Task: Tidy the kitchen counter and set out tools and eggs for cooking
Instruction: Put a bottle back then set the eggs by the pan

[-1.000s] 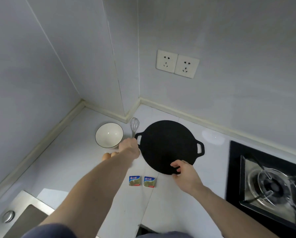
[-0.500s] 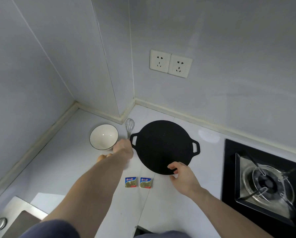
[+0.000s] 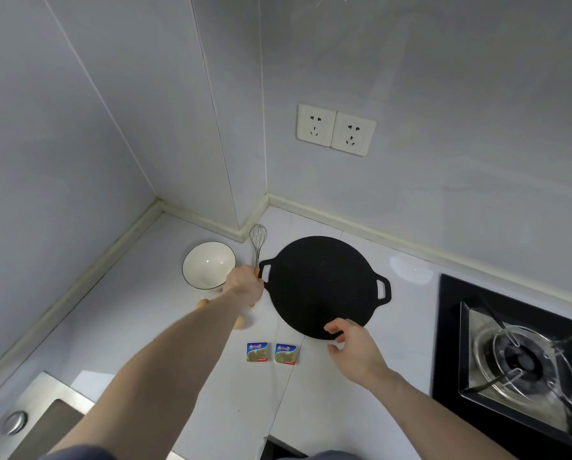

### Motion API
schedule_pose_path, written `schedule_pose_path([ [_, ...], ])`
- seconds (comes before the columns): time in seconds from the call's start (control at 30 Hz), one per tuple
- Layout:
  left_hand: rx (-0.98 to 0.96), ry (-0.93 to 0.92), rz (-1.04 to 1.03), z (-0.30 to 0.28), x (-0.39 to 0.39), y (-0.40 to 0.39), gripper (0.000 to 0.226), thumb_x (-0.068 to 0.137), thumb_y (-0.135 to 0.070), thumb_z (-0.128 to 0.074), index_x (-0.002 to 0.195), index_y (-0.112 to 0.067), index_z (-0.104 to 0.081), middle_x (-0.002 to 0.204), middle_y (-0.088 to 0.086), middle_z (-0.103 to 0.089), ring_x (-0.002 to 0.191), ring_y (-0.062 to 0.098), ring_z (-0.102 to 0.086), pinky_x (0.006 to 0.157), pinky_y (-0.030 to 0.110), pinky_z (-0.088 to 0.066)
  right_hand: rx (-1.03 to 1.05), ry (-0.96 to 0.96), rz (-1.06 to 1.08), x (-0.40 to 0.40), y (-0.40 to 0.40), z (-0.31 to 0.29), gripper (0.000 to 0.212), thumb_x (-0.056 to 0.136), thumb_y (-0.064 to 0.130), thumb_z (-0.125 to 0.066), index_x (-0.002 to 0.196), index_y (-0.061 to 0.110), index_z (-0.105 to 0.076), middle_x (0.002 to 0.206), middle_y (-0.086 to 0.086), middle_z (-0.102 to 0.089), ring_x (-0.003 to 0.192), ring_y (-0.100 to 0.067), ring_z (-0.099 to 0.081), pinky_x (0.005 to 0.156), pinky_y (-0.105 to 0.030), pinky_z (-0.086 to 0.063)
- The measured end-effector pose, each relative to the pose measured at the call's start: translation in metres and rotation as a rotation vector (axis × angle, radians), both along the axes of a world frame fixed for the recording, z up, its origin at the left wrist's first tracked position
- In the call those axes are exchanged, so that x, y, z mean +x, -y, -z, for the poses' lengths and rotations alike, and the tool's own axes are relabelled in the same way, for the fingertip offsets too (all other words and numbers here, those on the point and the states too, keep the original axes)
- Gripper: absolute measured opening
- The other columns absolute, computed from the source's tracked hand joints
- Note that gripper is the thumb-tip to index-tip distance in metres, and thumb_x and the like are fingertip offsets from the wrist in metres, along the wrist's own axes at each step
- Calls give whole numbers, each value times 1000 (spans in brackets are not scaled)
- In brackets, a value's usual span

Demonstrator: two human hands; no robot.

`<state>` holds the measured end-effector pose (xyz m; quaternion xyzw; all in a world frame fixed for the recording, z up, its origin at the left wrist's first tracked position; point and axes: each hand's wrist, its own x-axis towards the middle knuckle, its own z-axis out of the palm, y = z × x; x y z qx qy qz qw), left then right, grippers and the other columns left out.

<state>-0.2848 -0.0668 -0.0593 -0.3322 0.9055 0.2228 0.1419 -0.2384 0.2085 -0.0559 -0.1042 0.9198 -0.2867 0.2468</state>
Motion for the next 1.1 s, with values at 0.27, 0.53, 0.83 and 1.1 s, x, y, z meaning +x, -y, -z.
schedule_pose_path([
  [0.27, -46, 67, -3, 7, -1, 2, 20, 97, -16, -60, 115, -8, -66, 96, 8, -64, 85, 24, -64, 68, 29, -54, -13, 11, 10, 4, -1, -4, 37, 92, 14, -68, 122, 34, -62, 118, 19, -58, 100, -3, -60, 81, -9, -46],
  [0.53, -88, 80, 38, 16, -10, 1, 16, 95, -15, -62, 110, -11, -67, 96, 6, -67, 88, 23, -67, 80, 32, -59, 7, 36, 8, 8, -4, -4, 36, 94, 16, -67, 123, 36, -60, 120, 20, -56, 103, -3, -59, 81, -9, -46],
  [0.83, 3, -49, 62, 8, 9, 9, 19, 96, -33, -61, 94, -15, -66, 82, 3, -66, 72, 21, -66, 70, 34, -60, 1, 67, -77, 7, 23, -8, 36, 95, 16, -69, 126, 30, -59, 123, 15, -57, 109, -6, -60, 82, -13, -51],
  [1.1, -85, -139, -13, 6, 99, 68, 21, 87, -33, -52, 104, -31, -64, 92, -3, -71, 84, 26, -64, 67, 31, -48, -1, -8, -299, -3, 106, -15, 44, 94, 21, -69, 136, 27, -57, 131, 10, -55, 114, -9, -60, 96, -27, -53],
])
